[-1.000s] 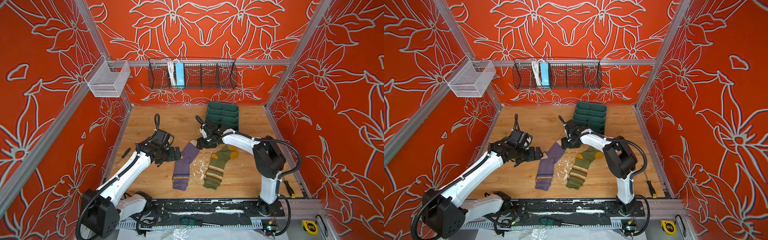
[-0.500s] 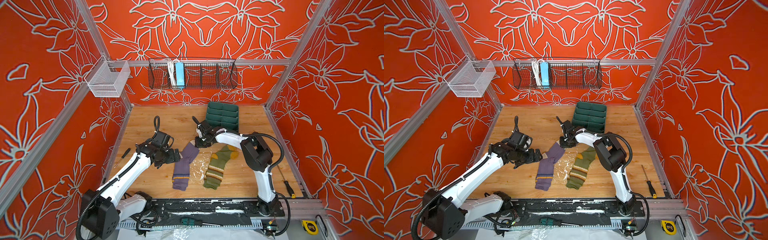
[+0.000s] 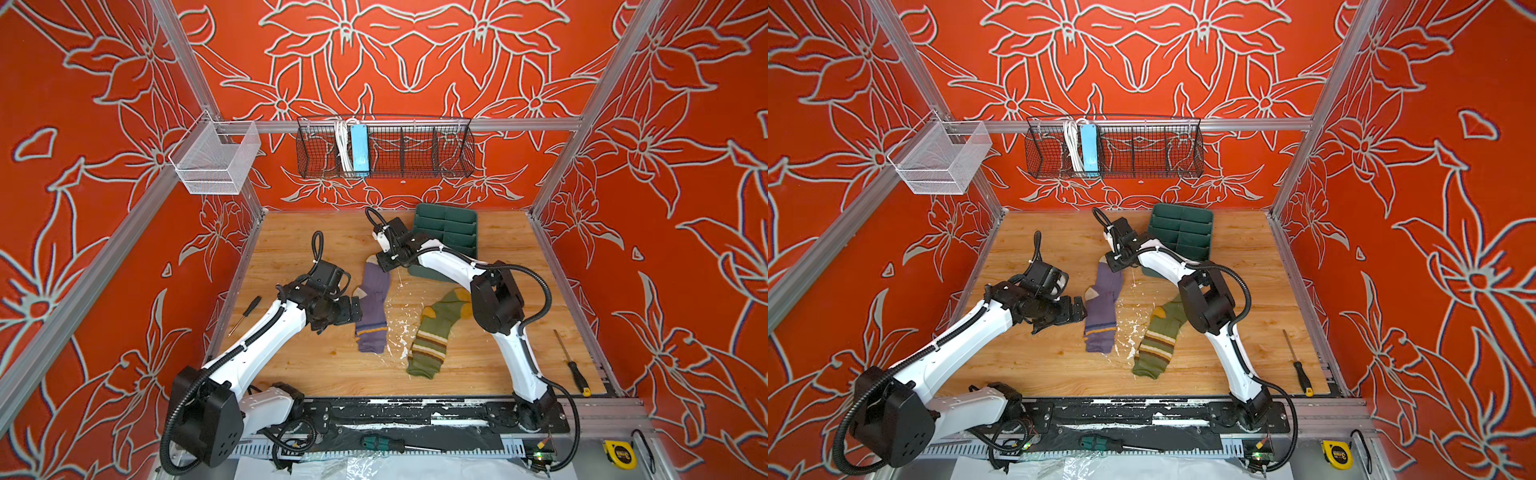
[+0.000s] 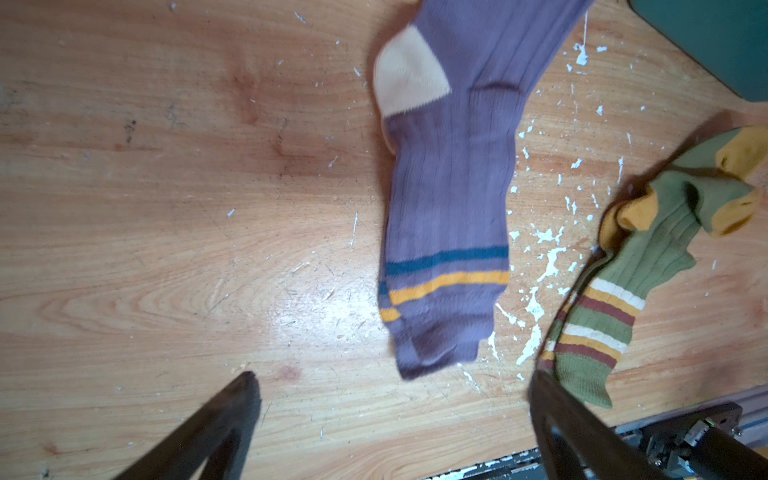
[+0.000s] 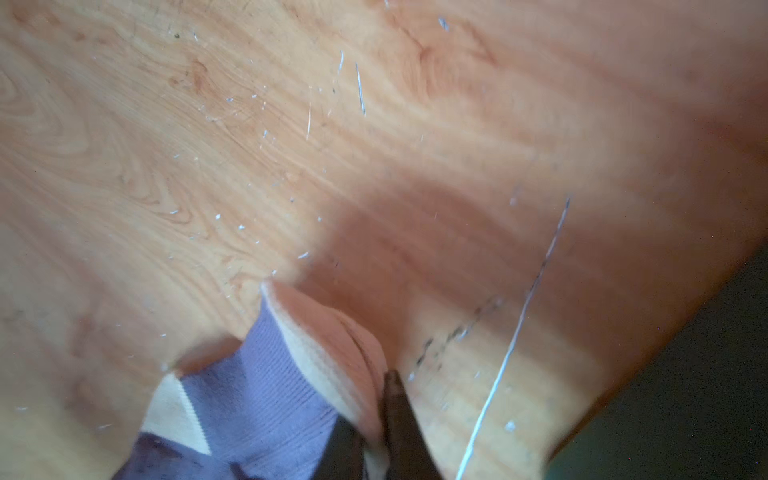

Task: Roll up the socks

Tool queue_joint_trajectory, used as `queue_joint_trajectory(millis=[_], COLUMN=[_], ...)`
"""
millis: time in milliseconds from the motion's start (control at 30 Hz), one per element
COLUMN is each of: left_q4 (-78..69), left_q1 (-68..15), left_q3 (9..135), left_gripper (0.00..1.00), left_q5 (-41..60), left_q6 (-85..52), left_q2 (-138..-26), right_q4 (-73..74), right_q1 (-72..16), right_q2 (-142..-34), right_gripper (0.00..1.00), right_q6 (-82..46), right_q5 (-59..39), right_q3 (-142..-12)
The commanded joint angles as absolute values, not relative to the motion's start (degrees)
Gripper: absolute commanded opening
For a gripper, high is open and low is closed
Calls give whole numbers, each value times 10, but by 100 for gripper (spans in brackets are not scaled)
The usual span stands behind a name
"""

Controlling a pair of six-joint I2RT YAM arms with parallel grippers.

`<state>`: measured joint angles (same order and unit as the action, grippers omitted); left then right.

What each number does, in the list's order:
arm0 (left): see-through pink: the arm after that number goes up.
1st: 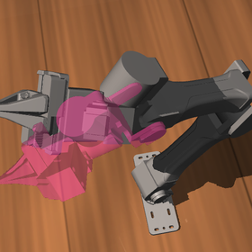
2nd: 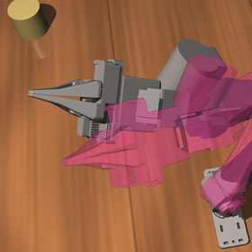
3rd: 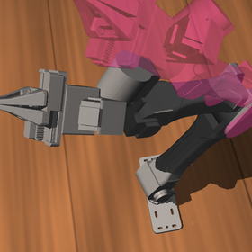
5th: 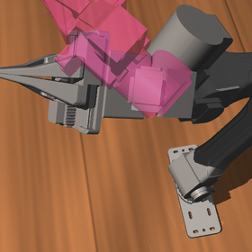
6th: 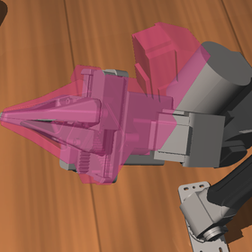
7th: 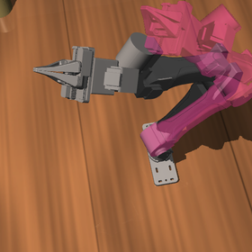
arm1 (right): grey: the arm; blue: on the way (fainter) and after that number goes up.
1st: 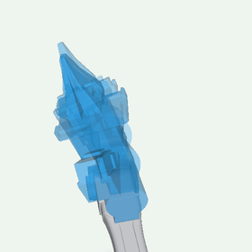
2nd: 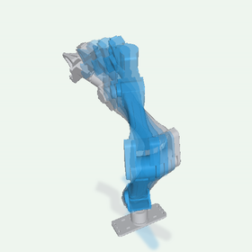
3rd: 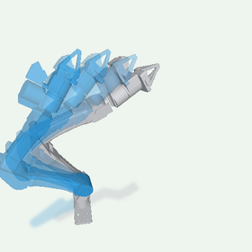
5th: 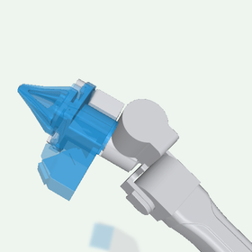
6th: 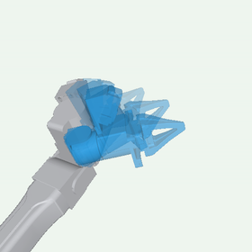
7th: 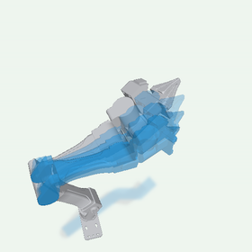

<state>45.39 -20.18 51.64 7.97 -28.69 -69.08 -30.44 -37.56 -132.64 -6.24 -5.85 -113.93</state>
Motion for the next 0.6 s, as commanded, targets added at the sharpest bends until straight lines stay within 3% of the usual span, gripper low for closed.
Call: queue_joint_trajectory(millis=[0, 67, 167, 367, 500, 567], left_q4=[439, 431, 412, 285, 196, 172], left_q1=[-198, -198, -204, -225, -233, -245], left_q3=[516, 517, 527, 511, 458, 421], left_gripper=[99, 97, 96, 96, 99, 98], left_q5=[71, 75, 81, 136, 244, 243], left_q6=[-279, -268, -217, -4, 242, 372], left_q2=[-698, -697, -682, -576, -487, -469], right_q4=[-364, -373, -354, -274, -225, -214], right_q1=[-374, -374, -372, -344, -310, -300], right_q2=[-1360, -1343, -1271, -1053, -932, -890], right_gripper=[32, 47, 56, 59, 59, 58], right_q6=[0, -2, -8, -66, -135, -148], right_q5=[-13, -21, -57, -192, -243, -248], right_q3=[-1178, -1176, -1123, -935, -800, -745])
